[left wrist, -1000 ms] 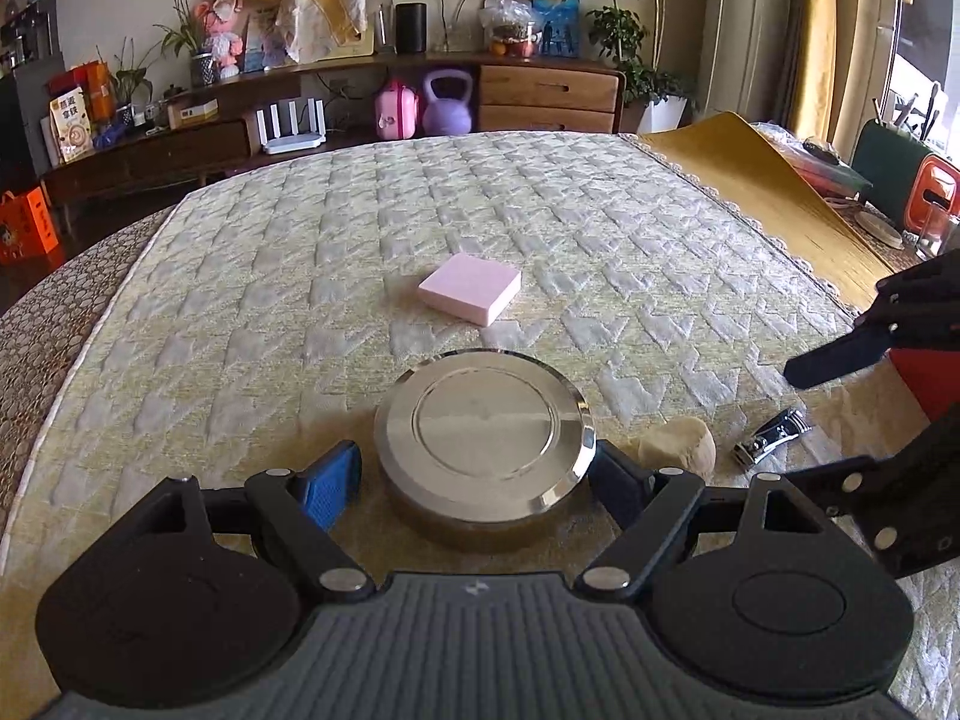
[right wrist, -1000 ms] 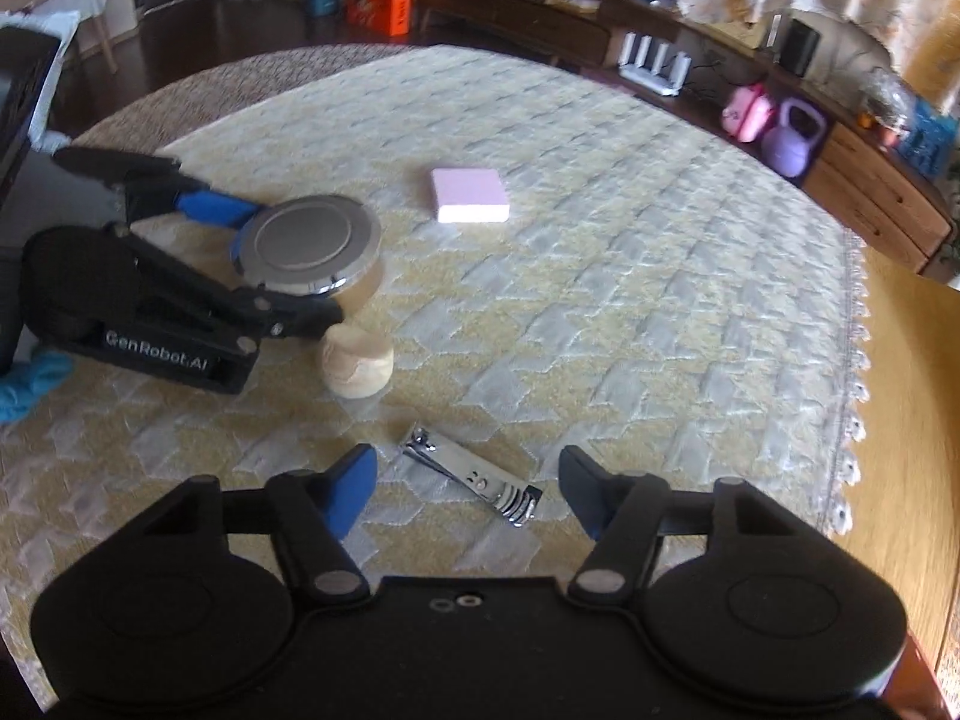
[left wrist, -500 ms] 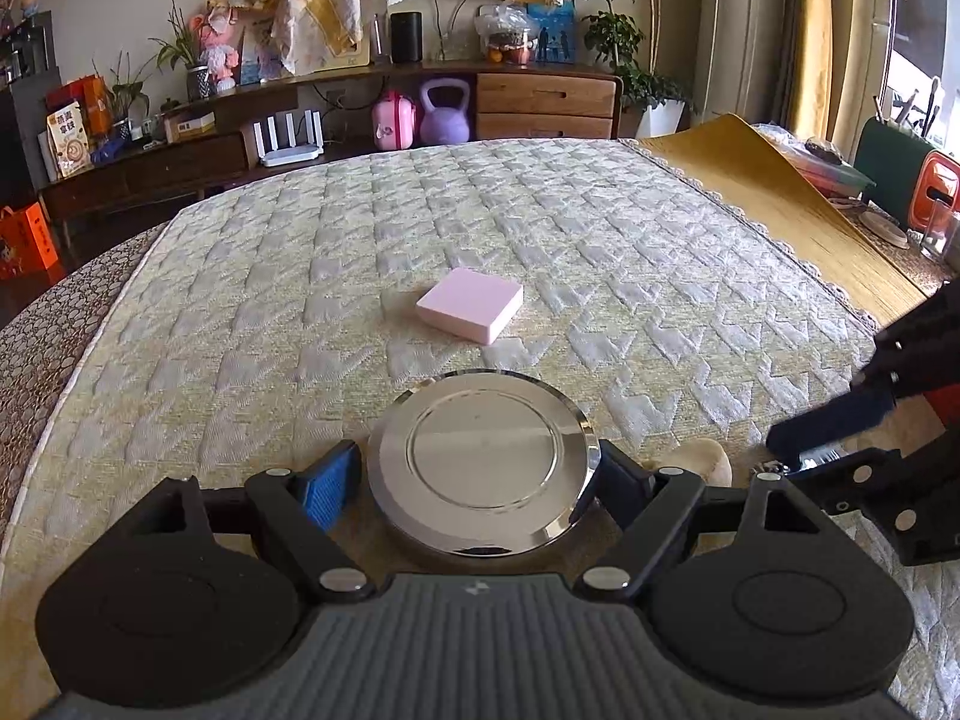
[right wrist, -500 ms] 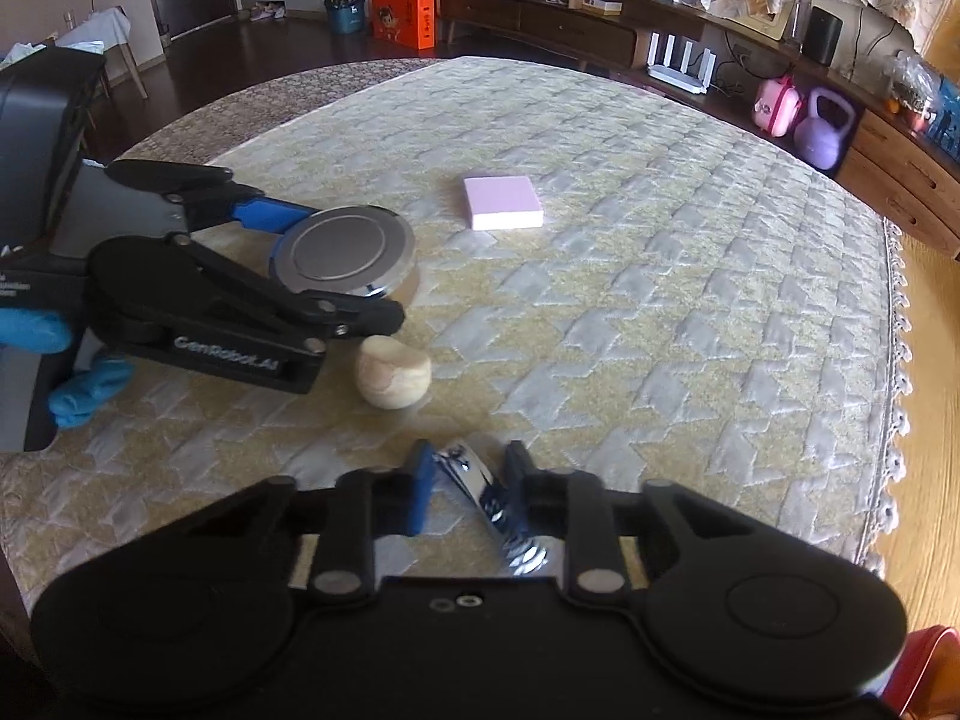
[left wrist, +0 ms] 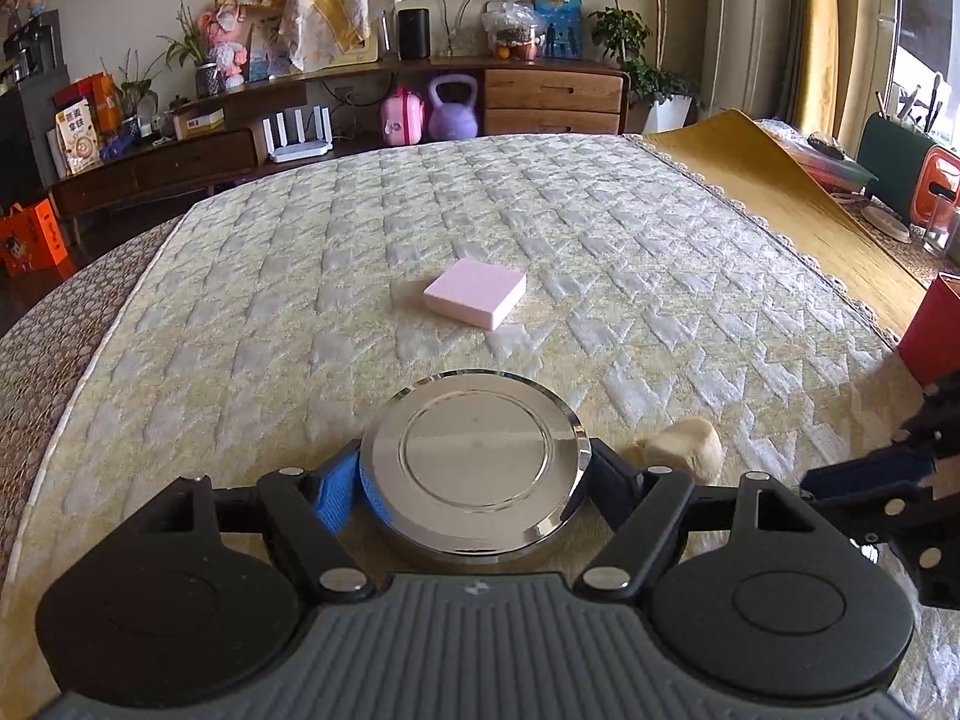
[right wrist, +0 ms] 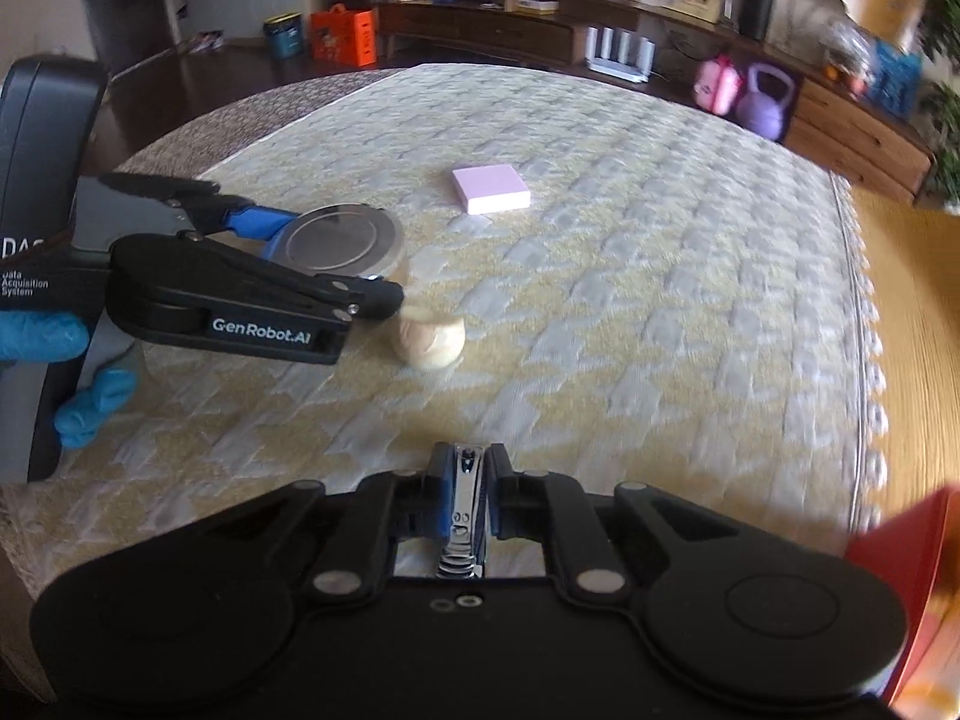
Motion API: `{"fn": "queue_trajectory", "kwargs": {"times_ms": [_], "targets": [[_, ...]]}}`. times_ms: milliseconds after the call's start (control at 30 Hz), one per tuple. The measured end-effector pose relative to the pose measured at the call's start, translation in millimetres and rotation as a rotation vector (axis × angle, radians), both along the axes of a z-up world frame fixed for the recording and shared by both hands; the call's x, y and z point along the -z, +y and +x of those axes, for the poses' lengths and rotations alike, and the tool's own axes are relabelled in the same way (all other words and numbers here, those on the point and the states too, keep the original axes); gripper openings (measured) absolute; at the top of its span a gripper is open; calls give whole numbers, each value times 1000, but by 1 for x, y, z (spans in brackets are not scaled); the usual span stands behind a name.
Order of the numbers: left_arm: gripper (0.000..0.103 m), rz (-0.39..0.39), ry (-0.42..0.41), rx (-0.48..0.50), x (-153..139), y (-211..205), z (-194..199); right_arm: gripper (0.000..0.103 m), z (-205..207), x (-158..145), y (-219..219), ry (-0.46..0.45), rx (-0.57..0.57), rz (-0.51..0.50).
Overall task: Organize rigid objects
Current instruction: 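Close the left gripper on the metal tin while the right gripper grasps the nail clipper, then carry the metal tin with the left tool while the right tool carries the clipper to the red tin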
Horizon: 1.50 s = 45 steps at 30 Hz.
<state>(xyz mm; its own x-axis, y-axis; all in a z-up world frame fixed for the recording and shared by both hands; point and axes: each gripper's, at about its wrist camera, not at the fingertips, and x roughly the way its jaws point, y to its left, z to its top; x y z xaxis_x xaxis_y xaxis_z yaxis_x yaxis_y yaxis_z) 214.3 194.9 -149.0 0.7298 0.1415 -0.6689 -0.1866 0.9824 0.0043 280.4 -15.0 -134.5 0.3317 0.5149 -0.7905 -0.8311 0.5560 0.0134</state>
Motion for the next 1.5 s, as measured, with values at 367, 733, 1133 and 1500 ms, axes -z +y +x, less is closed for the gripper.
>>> {"fn": "queue_trajectory", "kwargs": {"times_ms": [367,733,1133,1500], "targets": [[77,-29,15,3,-19,-20,-42,10,-23,-21,-54,68,151,128],[77,-52,-19,84,-58,-62,-69,10,-50,-58,-95,29,200,206],[77,-46,-71,186,-97,-112,-76,10,-62,-86,-136,-54,273,220],[77,-42,-77,274,-111,-166,-58,10,-54,-95,-189,-87,353,255]]}}
